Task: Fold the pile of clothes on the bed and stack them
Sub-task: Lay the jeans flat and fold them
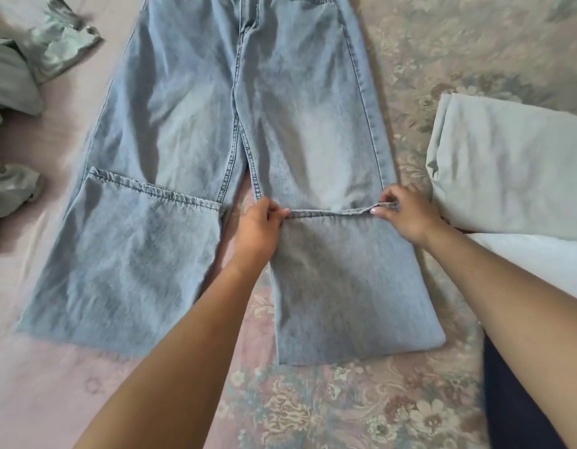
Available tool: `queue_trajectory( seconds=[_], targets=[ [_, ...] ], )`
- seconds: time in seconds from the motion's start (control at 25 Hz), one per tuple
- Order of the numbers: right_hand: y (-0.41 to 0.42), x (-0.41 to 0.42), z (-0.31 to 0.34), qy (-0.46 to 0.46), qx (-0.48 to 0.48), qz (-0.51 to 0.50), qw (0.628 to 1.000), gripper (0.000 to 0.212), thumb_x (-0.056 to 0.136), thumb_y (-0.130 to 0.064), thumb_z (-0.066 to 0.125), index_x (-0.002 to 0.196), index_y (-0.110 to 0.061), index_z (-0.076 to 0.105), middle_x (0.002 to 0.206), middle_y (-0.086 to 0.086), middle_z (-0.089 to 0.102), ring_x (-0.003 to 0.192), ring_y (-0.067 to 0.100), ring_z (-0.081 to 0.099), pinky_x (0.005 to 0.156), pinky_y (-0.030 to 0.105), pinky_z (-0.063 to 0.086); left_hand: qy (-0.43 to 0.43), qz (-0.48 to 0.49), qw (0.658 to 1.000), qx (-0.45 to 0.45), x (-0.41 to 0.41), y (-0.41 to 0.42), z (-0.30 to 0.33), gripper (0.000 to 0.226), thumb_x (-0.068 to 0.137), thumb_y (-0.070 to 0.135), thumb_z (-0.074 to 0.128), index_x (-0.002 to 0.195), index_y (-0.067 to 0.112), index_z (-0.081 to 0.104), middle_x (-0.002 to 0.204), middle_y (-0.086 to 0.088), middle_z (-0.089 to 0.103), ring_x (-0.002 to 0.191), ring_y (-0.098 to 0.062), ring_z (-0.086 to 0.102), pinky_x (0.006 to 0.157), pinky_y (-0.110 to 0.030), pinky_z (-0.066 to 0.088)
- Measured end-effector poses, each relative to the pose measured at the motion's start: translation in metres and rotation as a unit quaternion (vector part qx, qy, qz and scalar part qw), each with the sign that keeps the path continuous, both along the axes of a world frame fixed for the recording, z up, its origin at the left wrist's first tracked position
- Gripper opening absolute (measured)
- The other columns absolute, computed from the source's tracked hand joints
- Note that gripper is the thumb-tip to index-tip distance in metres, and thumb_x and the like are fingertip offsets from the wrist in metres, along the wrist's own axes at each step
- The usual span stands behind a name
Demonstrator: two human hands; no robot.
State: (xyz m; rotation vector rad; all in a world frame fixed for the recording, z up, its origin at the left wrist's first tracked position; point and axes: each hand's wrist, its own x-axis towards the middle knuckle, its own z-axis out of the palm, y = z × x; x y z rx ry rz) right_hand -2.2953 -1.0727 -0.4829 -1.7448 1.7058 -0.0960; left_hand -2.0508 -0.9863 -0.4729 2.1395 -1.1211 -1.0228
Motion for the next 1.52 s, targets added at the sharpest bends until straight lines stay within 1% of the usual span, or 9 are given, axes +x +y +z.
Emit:
queue_trajectory(
  seconds=[0.28,0.44,0.6,0.8,1.0,1.12,1.2,1.4,1.52],
  targets=[
    [-0.007,0.015,-0.01,0.028,-0.17,-0.021,0.985,0.012,0.088,-0.004,0.06,0.093,0.005,0.066,0.1,0.023,0.058,0.094,0.037,0.054,0.079,0.029,0.038,-0.066,-0.012,0.996,-0.062,-0.002,-0.005,-0.019,0.016,0.09,0.003,0.059,0.103,-0.006,0.061,0.107,-0.023,0.054,0.098,-0.034,0.053,0.089,-0.025,0.038],
    [0.036,0.031,-0.025,0.194,-0.351,0.101,0.911,0.047,0.083,-0.005,0.052,0.13,-0.004,0.051,0.132,0.02,0.051,0.115,0.038,0.049,0.094,0.047,0.038,-0.307,-0.095,0.931,-0.174,-0.043,0.021,-0.034,0.05,0.083,-0.001,0.047,0.133,0.002,0.047,0.133,-0.026,0.049,0.12,-0.041,0.05,0.102,-0.048,0.037],
    [0.076,0.038,-0.038,0.181,-0.186,0.24,0.935,0.061,0.092,-0.047,0.027,0.149,-0.028,0.017,0.158,0.005,0.021,0.143,0.028,0.023,0.112,0.054,0.014,-0.355,-0.279,0.88,-0.152,-0.061,0.058,-0.061,0.056,0.095,0.044,0.037,0.147,0.024,0.033,0.154,-0.011,0.03,0.143,-0.032,0.022,0.116,-0.052,0.013],
    [0.047,0.023,-0.041,0.253,-0.073,0.244,0.934,0.064,0.084,-0.071,-0.006,0.135,-0.045,-0.036,0.149,-0.008,-0.039,0.139,0.012,-0.032,0.111,0.052,-0.019,-0.371,-0.286,0.879,-0.084,-0.051,0.05,-0.081,0.063,0.091,0.059,0.028,0.148,0.032,0.031,0.156,-0.02,0.02,0.142,-0.042,0.017,0.114,-0.057,0.009],
    [0.068,0.022,-0.031,0.242,-0.147,0.237,0.929,0.065,0.093,-0.061,0.0,0.15,-0.031,-0.005,0.159,0.003,-0.009,0.146,0.016,-0.012,0.114,0.047,-0.013,-0.358,-0.289,0.884,-0.088,-0.038,0.059,-0.07,0.063,0.093,0.057,0.027,0.148,0.026,0.027,0.153,-0.024,0.024,0.143,-0.037,0.02,0.115,-0.049,0.01],
    [0.083,-0.003,-0.035,0.261,-0.034,0.21,0.942,0.07,0.08,-0.069,-0.017,0.138,-0.034,-0.033,0.147,-0.004,-0.039,0.135,0.011,-0.037,0.113,0.046,-0.016,-0.392,-0.323,0.86,-0.04,-0.028,0.053,-0.064,0.066,0.093,0.059,0.015,0.152,0.028,0.01,0.157,-0.02,0.002,0.147,-0.029,0.001,0.114,-0.044,-0.01],
    [0.101,-0.012,-0.028,0.236,-0.014,0.152,0.96,0.071,0.083,-0.066,-0.008,0.141,-0.03,-0.027,0.148,0.0,-0.036,0.142,0.018,-0.027,0.114,0.047,-0.012,-0.379,-0.334,0.863,-0.02,-0.034,0.057,-0.049,0.07,0.092,0.061,0.008,0.152,0.026,-0.003,0.154,-0.017,-0.015,0.145,-0.027,-0.012,0.111,-0.051,-0.018],
    [0.198,-0.045,-0.002,0.171,-0.156,0.314,0.921,0.067,0.098,-0.058,0.012,0.153,-0.02,0.01,0.156,0.013,0.018,0.141,0.03,0.023,0.113,0.051,0.018,-0.339,-0.492,0.775,-0.205,-0.06,0.181,-0.022,0.075,0.086,0.06,0.043,0.15,0.023,0.027,0.155,-0.015,0.025,0.143,-0.032,0.024,0.11,-0.065,0.017],
    [0.22,-0.059,0.006,0.173,-0.093,0.093,0.976,0.086,0.09,-0.066,0.021,0.147,-0.001,0.025,0.148,0.024,0.032,0.134,0.037,0.031,0.11,0.044,0.022,-0.385,-0.465,0.776,-0.183,-0.048,0.211,-0.031,0.064,0.087,0.035,0.042,0.148,0.022,0.03,0.154,-0.009,0.027,0.14,-0.028,0.031,0.111,-0.062,0.017]
  ],
)
